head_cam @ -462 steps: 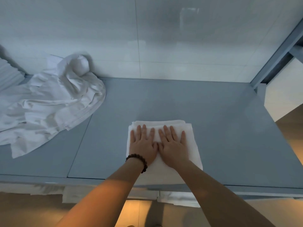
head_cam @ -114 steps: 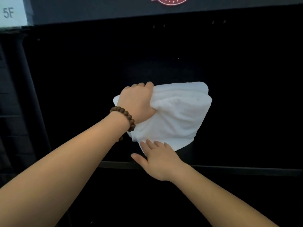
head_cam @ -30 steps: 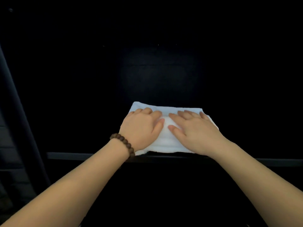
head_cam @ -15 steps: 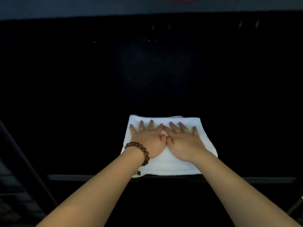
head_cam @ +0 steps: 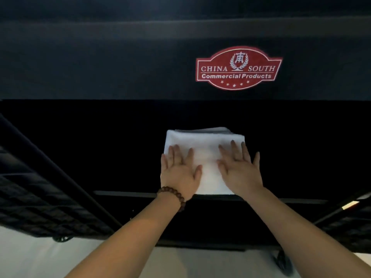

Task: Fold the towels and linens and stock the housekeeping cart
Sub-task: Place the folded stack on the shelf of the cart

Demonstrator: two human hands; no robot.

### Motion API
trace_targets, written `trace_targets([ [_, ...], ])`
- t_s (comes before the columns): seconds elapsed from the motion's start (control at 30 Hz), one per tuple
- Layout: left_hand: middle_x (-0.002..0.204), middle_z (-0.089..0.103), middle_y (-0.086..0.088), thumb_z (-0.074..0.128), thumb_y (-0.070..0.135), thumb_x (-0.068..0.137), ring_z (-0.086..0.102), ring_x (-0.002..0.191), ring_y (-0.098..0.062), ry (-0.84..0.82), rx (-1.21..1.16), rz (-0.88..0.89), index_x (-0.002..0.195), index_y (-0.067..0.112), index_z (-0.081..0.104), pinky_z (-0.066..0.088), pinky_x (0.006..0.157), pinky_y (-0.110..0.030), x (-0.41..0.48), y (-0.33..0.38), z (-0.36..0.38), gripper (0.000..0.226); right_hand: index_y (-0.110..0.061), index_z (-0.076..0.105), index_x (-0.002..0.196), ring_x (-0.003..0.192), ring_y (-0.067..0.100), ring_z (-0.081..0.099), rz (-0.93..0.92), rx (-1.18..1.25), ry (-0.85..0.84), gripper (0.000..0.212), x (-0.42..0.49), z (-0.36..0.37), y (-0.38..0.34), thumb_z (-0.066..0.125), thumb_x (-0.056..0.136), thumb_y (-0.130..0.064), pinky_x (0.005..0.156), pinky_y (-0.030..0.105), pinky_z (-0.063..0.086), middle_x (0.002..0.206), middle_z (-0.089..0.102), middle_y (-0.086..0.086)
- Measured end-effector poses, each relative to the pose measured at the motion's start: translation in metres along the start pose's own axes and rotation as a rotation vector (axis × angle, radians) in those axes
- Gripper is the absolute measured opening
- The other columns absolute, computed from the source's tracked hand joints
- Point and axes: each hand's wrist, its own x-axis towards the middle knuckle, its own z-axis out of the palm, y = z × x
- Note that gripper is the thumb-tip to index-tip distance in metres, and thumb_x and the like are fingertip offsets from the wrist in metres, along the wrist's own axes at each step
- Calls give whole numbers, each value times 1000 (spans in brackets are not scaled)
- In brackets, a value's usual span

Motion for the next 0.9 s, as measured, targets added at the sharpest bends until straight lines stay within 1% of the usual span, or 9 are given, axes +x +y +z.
trace_targets([
  [0.07, 159, -20, -12, 6, 60, 95, -19, 145, -35, -1, -7, -20, 152, 31, -14, -6, 118, -53, -18, 7, 10, 67, -45, -8, 147, 146, 28, -16, 5, 5, -13, 63, -23, -1, -17, -10, 87, -64, 102, 58, -28, 161, -10, -1],
  [0.1, 158, -22, -12, 3, 62, 94, -22, 144, -37, -11, -13, -46, 151, 32, -16, -8, 118, -54, -23, 10, 15, 67, -45, -12, 147, 144, 29, -21, 29, 2, -37, 64, -32, 1, -25, -12, 86, -65, 100, 60, -30, 160, -15, -1],
  [0.13, 158, -24, -12, 2, 62, 93, -24, 143, -39, -14, -14, -73, 150, 33, -18, -9, 117, -55, -25, 13, 20, 67, -45, -17, 146, 143, 30, -26, 58, 5, -62, 64, -37, 3, -30, -12, 87, -66, 101, 63, -28, 159, -20, -1],
  [0.2, 158, -24, -12, 0, 62, 93, -25, 141, -41, 4, 9, -108, 150, 33, -18, -11, 115, -57, -23, 15, 28, 66, -43, -22, 145, 140, 31, -31, 90, 15, -84, 62, -43, 7, -36, -8, 89, -66, 105, 67, -19, 157, -26, -1],
  [0.27, 158, -22, -14, -2, 62, 93, -23, 142, -43, 38, 47, -110, 151, 33, -17, -11, 114, -59, -18, 13, 35, 67, -41, -21, 146, 140, 32, -32, 93, 30, -56, 61, -43, 12, -38, -7, 91, -64, 107, 68, -14, 157, -26, 0],
  [0.37, 159, -19, -13, -3, 63, 92, -19, 143, -42, 66, 62, -84, 151, 33, -14, -10, 115, -58, -3, 3, 39, 68, -41, -19, 146, 141, 33, -30, 108, 52, -27, 62, -31, 18, -45, -10, 89, -63, 107, 67, -15, 158, -24, 1],
  [0.47, 160, -17, -12, -1, 62, 92, -17, 144, -41, 56, 69, -64, 152, 33, -12, -7, 116, -58, 18, -6, 34, 67, -41, -19, 146, 141, 34, -28, 130, 64, -31, 62, -13, 20, -52, -9, 89, -63, 106, 68, -15, 158, -23, 2],
  [0.57, 160, -18, -12, 2, 62, 94, -17, 144, -40, 42, 65, -70, 152, 34, -11, -7, 116, -57, 32, -8, 31, 66, -41, -18, 146, 142, 35, -27, 125, 55, -33, 61, 3, 22, -52, -6, 90, -63, 106, 69, -13, 159, -21, 2],
  [0.9, 160, -17, -13, 4, 61, 95, -17, 144, -41, 6, 47, -86, 152, 33, -13, -8, 116, -56, 38, -3, 28, 65, -43, -15, 146, 142, 32, -25, 95, 72, -73, 60, 19, 22, -45, -2, 91, -64, 107, 67, -15, 159, -19, -2],
])
